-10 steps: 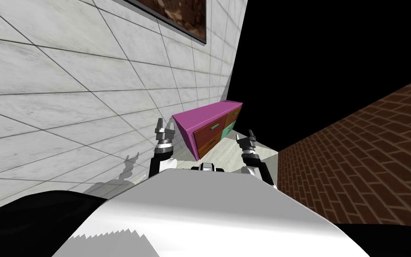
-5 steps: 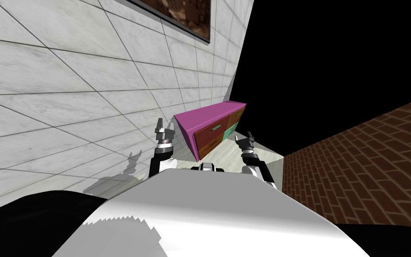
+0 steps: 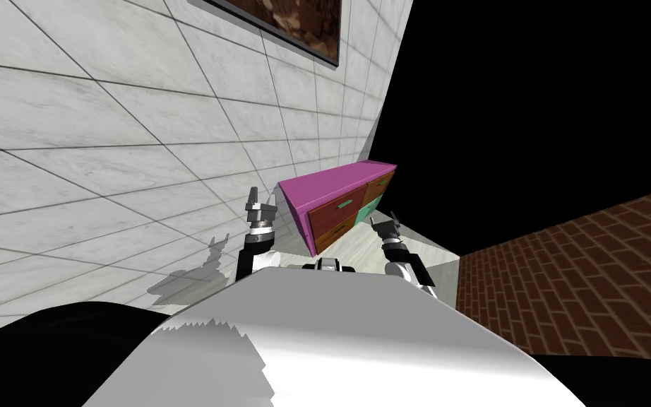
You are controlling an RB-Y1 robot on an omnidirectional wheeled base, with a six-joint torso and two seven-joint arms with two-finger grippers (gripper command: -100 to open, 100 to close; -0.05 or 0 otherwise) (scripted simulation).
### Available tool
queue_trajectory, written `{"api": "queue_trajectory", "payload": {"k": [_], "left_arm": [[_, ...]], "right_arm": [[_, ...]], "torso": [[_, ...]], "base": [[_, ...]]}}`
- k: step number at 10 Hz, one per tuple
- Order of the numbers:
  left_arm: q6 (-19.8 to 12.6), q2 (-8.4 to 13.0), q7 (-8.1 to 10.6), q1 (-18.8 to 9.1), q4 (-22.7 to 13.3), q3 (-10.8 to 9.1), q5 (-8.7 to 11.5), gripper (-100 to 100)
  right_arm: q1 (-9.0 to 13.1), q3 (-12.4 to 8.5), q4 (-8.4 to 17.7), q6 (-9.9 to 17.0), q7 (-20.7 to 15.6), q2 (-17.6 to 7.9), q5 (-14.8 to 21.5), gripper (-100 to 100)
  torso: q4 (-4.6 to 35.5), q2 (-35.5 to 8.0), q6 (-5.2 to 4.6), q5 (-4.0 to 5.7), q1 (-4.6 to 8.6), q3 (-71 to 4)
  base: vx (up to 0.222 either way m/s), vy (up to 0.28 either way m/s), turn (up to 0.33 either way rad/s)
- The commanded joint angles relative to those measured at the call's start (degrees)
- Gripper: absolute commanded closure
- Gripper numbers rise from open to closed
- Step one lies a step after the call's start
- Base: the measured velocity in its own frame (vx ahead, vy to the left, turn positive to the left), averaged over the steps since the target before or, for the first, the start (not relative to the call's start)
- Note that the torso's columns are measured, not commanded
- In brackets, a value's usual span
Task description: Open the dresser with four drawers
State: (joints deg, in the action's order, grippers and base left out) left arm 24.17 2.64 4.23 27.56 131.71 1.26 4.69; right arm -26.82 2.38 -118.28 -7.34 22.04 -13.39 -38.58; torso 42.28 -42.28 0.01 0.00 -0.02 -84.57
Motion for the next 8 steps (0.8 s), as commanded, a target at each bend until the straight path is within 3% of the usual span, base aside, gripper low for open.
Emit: {"api": "queue_trajectory", "payload": {"k": [1, 8], "left_arm": [[0.00, 0.00, 0.00, 0.00, 0.00, 0.00, 0.00, 0], [0.00, 0.00, 0.00, 0.00, 0.00, 0.00, 0.00, 0]], "right_arm": [[0.53, -0.14, 1.49, 2.24, 1.98, -0.50, -4.42, -100], [1.51, -0.51, 4.64, 6.57, 5.91, -1.08, -15.91, -100]], "torso": [[0.00, -0.01, -0.02, 0.00, 0.01, 0.00], [0.00, 0.00, 0.01, 0.01, 0.02, 0.00]], "base": [[0.044, -0.046, 0.148], [0.049, -0.041, 0.102]]}}
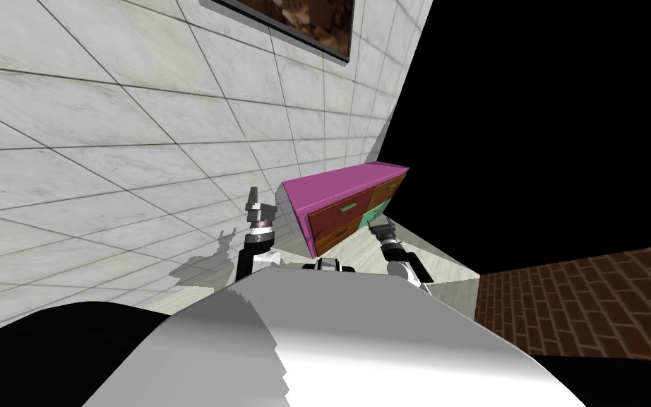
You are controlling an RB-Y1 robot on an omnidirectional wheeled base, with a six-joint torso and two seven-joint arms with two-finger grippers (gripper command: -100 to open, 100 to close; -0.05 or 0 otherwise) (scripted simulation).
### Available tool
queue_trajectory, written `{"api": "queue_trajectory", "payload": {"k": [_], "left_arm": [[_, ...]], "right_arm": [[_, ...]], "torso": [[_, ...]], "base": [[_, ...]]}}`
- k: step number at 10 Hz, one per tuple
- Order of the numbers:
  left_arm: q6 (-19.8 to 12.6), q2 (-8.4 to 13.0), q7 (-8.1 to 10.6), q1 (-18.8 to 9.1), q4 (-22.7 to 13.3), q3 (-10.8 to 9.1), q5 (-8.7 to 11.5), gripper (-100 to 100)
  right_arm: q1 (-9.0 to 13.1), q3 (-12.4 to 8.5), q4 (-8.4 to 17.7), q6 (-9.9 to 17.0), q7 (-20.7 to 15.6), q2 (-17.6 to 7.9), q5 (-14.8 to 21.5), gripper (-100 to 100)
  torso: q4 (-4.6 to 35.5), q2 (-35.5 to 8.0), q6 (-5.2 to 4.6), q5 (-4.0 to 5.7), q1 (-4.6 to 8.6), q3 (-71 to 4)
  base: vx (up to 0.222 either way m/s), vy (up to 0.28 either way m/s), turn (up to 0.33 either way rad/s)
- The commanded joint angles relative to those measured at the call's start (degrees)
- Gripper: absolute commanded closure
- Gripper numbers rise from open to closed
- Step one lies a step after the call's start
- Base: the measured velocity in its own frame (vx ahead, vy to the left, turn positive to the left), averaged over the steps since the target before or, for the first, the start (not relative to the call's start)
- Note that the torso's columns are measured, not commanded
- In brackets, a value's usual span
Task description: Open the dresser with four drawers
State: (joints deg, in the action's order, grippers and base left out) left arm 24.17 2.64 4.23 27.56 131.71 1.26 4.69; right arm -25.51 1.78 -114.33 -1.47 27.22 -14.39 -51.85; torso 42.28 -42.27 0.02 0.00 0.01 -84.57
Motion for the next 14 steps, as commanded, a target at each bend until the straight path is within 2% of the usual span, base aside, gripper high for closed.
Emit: {"api": "queue_trajectory", "payload": {"k": [1, 2, 3, 4, 7, 8, 9, 10, 13, 14], "left_arm": [[0.00, 0.00, 0.00, 0.00, 0.00, 0.00, 0.00, 0], [0.00, 0.00, 0.00, 0.00, 0.00, 0.00, 0.00, 0], [0.00, 0.00, 0.00, 0.00, 0.00, 0.00, 0.00, 0], [0.00, 0.00, 0.00, 0.00, 0.00, 0.00, 0.00, 0], [0.00, 0.00, 0.00, 0.01, 0.00, 0.00, 0.00, 0], [0.00, 0.00, 0.00, 0.00, 0.00, 0.00, 0.00, 0], [0.00, 0.00, 0.00, 0.01, 0.00, 0.00, 0.00, 0], [0.00, 0.00, 0.00, 0.00, 0.00, 0.00, 0.00, 0], [0.00, 0.00, 0.00, 0.01, 0.00, 0.00, 0.00, 0], [0.00, 0.00, 0.00, 0.00, 0.00, 0.00, 0.00, 0]], "right_arm": [[0.53, -0.03, 1.80, 2.15, 2.04, -0.11, -4.49, -100], [0.53, -0.03, 1.80, 2.15, 2.04, -0.11, -6.05, -100], [0.88, -0.16, 2.94, 3.61, 3.35, -0.06, -7.86, -100], [0.88, -0.16, 2.94, 3.61, 3.35, -0.06, -9.44, -100], [1.58, -0.41, 5.26, 6.50, 5.92, 0.29, -14.72, -100], [1.58, -0.41, 5.26, 6.50, 5.92, 0.29, -16.13, -100], [1.92, -0.54, 6.41, 7.92, 7.18, 0.57, -17.95, -100], [1.92, -0.54, 6.41, 7.92, 7.18, 0.57, -19.39, -100], [2.60, -0.77, 8.68, 10.65, 9.59, 1.26, -24.50, -100], [2.60, -0.77, 8.68, 10.65, 9.59, 1.26, -25.68, -100]], "torso": [[0.00, -0.03, -0.04, -0.01, -0.02, 0.01], [0.00, -0.03, -0.01, 0.00, -0.01, 0.01], [0.01, -0.05, -0.04, -0.01, -0.02, 0.02], [0.00, 0.00, 0.00, 0.00, 0.00, 0.00], [-0.01, -0.01, -0.04, -0.01, -0.02, -0.01], [0.01, -0.04, -0.01, 0.00, 0.00, 0.02], [0.01, -0.04, -0.03, -0.01, -0.05, 0.02], [0.00, 0.00, -0.01, -0.01, -0.04, 0.00], [0.00, -0.02, -0.03, 0.00, 0.01, 0.00], [0.00, -0.01, -0.01, 0.00, 0.01, 0.00]], "base": [[0.042, -0.044, 0.127], [0.032, -0.039, 0.070], [0.042, -0.042, 0.131], [0.037, -0.043, 0.080], [0.042, -0.050, 0.116], [0.031, -0.038, 0.068], [0.040, -0.037, 0.113], [0.037, -0.035, 0.073], [0.037, -0.046, 0.118], [0.032, -0.042, 0.072]]}}
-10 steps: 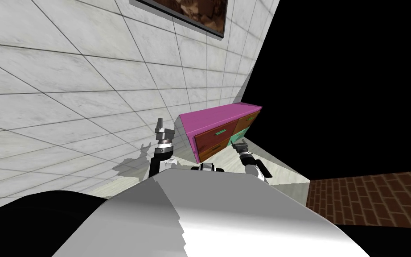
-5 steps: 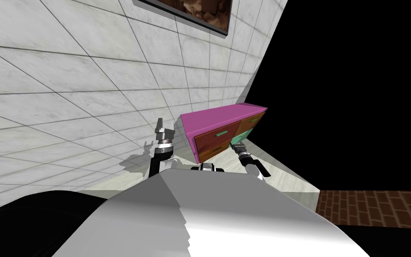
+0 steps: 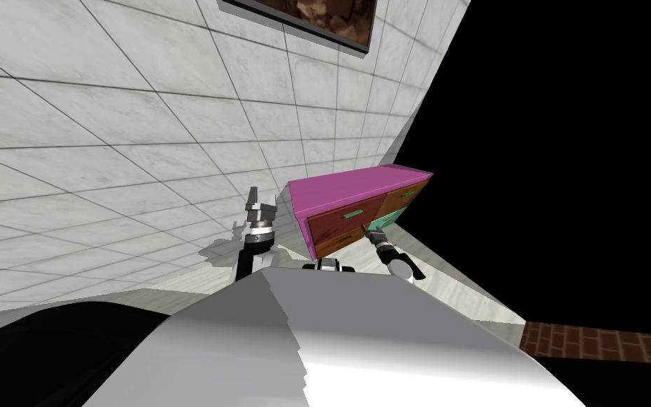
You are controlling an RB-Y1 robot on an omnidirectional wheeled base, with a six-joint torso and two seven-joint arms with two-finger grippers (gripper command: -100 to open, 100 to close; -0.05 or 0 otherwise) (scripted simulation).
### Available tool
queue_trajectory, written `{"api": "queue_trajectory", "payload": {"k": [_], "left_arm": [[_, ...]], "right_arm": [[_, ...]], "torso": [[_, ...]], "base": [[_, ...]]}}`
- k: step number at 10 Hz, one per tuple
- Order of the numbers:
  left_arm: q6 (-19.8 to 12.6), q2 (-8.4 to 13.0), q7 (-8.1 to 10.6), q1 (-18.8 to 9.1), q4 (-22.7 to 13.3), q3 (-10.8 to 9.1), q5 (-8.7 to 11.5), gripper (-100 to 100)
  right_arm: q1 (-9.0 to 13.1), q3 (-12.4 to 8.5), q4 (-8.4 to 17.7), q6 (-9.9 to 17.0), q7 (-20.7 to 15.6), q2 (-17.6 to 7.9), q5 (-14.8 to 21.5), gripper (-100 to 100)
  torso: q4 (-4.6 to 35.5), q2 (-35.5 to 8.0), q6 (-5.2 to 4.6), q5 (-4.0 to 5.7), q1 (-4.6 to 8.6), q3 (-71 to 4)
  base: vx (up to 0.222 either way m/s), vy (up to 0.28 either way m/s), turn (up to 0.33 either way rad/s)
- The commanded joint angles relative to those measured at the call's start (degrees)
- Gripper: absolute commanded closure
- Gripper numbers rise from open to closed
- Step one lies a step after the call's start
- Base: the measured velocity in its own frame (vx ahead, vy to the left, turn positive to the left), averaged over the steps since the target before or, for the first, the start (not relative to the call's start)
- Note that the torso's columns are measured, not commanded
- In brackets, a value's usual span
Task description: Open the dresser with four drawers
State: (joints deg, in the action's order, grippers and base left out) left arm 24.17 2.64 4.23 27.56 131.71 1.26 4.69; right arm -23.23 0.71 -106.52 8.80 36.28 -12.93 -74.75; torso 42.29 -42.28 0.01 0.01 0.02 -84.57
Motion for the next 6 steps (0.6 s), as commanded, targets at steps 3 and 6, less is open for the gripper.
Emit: {"api": "queue_trajectory", "payload": {"k": [3, 6], "left_arm": [[0.00, 0.00, 0.00, 0.00, 0.00, 0.00, 0.00, 0], [0.00, 0.00, 0.00, 0.00, 0.00, 0.00, 0.00, 0]], "right_arm": [[0.97, 0.08, 3.03, 2.96, 2.81, 0.75, -8.71, -100], [1.82, -0.23, 5.88, 6.42, 5.87, 2.71, -15.66, -100]], "torso": [[-0.02, 0.06, 0.00, 0.01, 0.02, -0.04], [0.01, -0.02, 0.00, 0.01, 0.04, 0.02]], "base": [[0.044, -0.052, 0.122], [0.037, -0.075, 0.147]]}}
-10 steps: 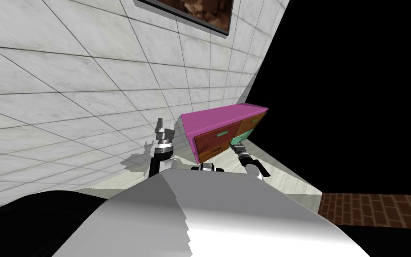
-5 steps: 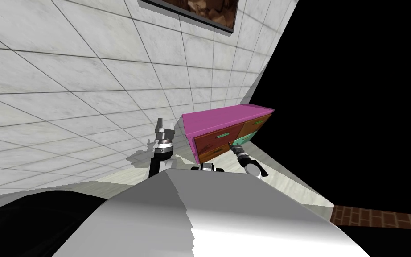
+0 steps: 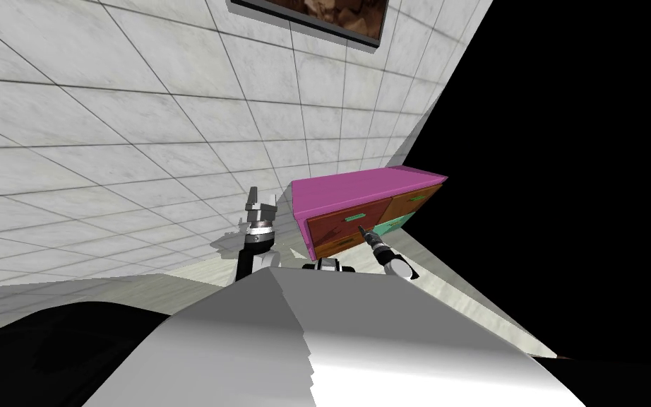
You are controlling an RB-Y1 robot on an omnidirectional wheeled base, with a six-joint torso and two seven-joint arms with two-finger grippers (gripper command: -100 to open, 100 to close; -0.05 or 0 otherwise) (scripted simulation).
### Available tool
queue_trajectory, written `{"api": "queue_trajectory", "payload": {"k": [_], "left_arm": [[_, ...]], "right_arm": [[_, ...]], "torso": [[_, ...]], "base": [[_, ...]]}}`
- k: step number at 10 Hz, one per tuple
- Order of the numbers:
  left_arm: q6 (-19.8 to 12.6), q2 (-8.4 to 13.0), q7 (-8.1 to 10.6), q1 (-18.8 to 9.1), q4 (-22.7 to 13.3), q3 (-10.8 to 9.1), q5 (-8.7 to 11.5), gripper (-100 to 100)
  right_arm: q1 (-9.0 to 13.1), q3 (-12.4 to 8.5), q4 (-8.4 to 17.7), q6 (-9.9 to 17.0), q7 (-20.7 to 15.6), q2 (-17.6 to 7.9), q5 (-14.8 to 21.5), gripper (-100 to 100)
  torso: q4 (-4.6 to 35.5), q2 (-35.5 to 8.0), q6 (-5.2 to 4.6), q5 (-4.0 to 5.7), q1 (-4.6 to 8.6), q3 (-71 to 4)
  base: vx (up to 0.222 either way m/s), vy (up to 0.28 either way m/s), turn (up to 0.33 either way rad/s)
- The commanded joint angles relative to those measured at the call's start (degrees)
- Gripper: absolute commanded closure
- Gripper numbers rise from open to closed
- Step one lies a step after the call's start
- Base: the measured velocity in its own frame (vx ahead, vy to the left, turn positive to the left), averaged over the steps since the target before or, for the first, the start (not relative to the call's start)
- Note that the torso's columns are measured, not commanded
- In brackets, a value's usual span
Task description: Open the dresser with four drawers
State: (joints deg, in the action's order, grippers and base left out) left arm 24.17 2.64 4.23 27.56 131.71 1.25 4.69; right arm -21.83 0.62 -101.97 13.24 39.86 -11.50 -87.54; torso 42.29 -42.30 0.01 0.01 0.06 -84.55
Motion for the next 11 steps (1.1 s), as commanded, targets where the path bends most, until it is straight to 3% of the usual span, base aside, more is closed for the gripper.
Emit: {"api": "queue_trajectory", "payload": {"k": [1, 2, 5, 8, 11], "left_arm": [[0.00, 0.00, 0.00, 0.00, 0.00, 0.00, 0.00, 0], [0.00, 0.00, 0.00, 0.01, 0.00, 0.00, 0.00, 0], [0.00, -0.01, 0.00, 0.00, 0.00, 0.00, 0.00, 0], [0.00, 0.00, 0.00, 0.00, 0.00, 0.00, 0.00, 0], [0.00, -0.01, 0.00, 0.01, 0.00, 0.00, 0.00, 0]], "right_arm": [[0.41, -0.14, 1.32, 1.98, 2.13, 1.28, -3.88, -100], [0.41, -0.14, 1.32, 1.98, 2.30, 1.28, -3.88, -100], [0.88, -0.31, 2.90, 3.92, 4.02, 3.19, -8.36, -100], [1.41, -0.50, 4.63, 6.10, 5.96, 7.33, -13.42, -100], [1.62, -0.58, 5.34, 6.99, 6.75, 11.11, -15.46, -100]], "torso": [[-0.01, 0.02, -0.02, 0.01, 0.04, -0.01], [-0.01, 0.01, -0.03, -0.03, -0.12, -0.01], [-0.01, 0.04, 0.00, -0.01, -0.05, -0.03], [0.00, 0.01, -0.01, 0.00, 0.00, -0.01], [0.00, 0.00, -0.02, -0.04, -0.15, -0.01]], "base": [[0.035, -0.059, 0.050], [0.022, -0.009, -0.018], [0.026, -0.025, 0.099], [0.023, -0.051, 0.092], [0.017, -0.028, 0.042]]}}
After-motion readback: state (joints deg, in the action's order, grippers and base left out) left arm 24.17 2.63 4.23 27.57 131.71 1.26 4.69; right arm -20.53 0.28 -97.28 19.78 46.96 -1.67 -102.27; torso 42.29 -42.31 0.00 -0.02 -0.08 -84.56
